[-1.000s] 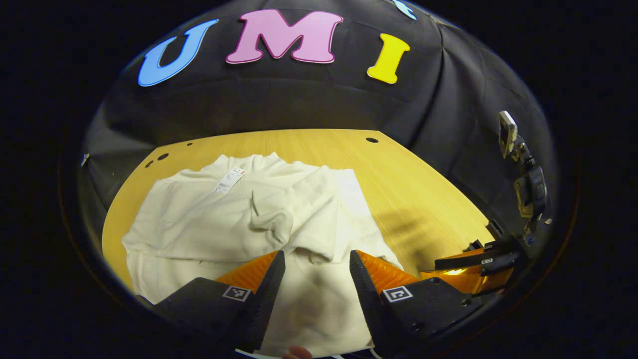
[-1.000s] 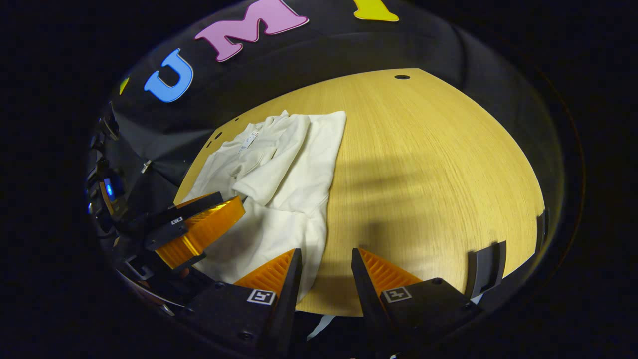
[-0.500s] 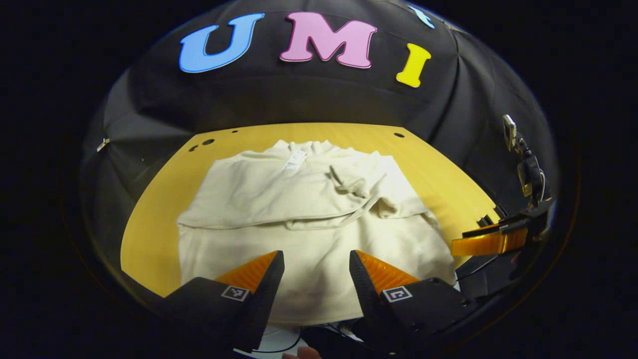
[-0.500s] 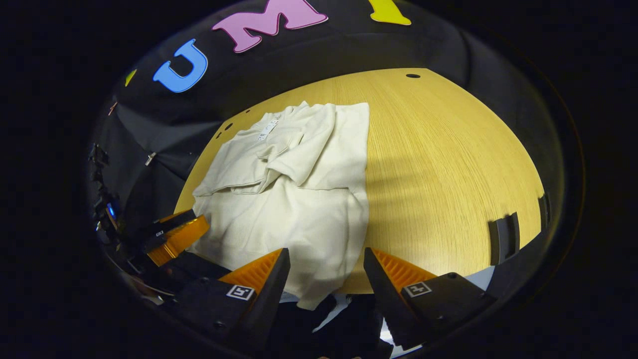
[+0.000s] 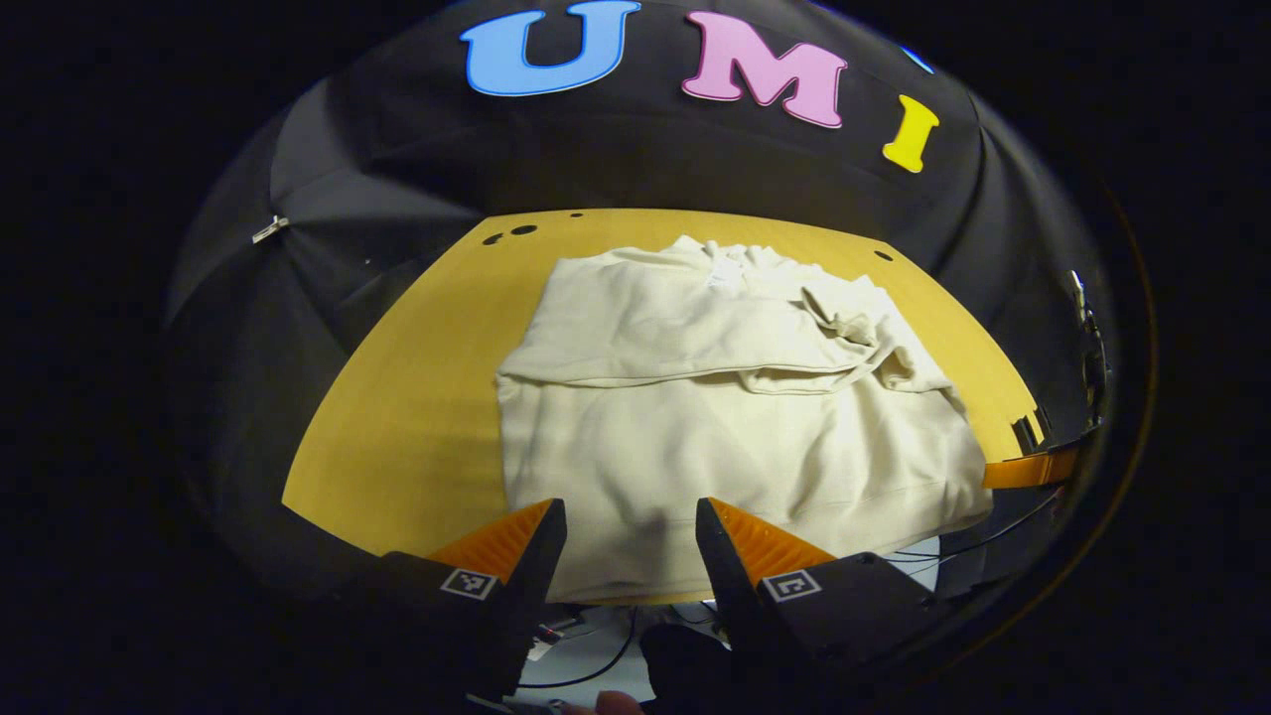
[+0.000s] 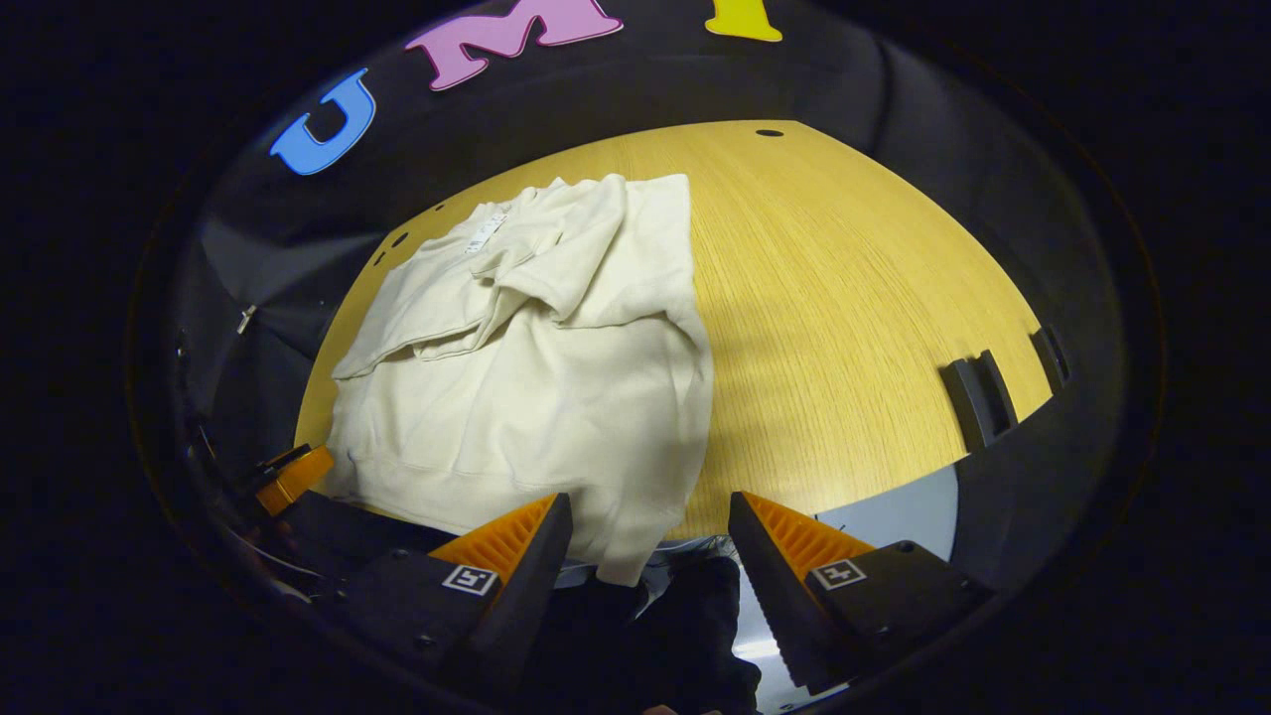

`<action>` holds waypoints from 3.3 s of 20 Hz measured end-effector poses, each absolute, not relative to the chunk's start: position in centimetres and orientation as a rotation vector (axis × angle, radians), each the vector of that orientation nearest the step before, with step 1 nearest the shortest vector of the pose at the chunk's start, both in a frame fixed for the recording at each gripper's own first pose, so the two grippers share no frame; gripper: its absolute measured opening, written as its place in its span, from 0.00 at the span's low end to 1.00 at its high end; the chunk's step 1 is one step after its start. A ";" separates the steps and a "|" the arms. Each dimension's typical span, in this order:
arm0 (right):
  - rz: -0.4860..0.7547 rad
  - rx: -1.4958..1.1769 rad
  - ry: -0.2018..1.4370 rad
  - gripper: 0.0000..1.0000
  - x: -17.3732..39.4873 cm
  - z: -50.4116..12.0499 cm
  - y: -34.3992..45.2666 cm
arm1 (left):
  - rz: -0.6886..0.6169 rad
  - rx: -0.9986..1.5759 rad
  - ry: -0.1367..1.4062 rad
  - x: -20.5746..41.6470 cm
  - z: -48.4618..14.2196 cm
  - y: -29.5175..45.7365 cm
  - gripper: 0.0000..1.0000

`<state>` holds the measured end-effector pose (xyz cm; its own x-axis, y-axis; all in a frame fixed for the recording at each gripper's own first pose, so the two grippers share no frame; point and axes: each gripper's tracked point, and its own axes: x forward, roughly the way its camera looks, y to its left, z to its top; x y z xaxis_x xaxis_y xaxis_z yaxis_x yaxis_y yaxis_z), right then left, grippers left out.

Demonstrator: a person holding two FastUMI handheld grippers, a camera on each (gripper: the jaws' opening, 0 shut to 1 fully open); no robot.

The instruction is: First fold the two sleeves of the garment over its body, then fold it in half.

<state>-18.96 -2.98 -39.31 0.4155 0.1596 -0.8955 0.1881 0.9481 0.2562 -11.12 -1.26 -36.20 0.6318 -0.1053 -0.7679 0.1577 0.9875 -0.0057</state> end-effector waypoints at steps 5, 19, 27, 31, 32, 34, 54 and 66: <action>-0.039 0.316 1.172 0.98 -20.0 -40.2 -2.0 | -0.136 0.071 0.949 -12.2 -38.7 1.6 0.82; -0.050 0.213 1.226 0.97 -17.0 -42.6 -0.3 | -0.156 0.085 1.057 -11.6 -41.5 1.0 0.86; -0.035 0.290 1.291 0.68 -16.0 -43.0 1.4 | -0.222 0.098 1.130 -11.1 -41.4 -0.7 0.62; -0.024 0.310 1.254 0.22 -15.2 -42.4 2.2 | -0.238 0.063 1.086 -10.4 -41.3 -1.5 0.14; -0.006 0.304 1.242 0.16 -15.0 -42.1 2.6 | -0.239 0.054 1.082 -10.3 -41.2 -1.5 0.13; 0.023 0.311 1.195 0.16 -14.0 -40.6 2.9 | -0.243 0.026 1.066 -10.0 -40.5 -1.4 0.10; -0.016 0.510 0.866 0.16 -1.7 -29.4 0.0 | -0.291 -0.187 0.802 1.2 -28.1 -3.2 0.07; -0.098 0.573 0.795 0.16 6.8 -30.2 -2.6 | -0.213 -0.282 0.764 10.3 -26.7 -4.3 0.07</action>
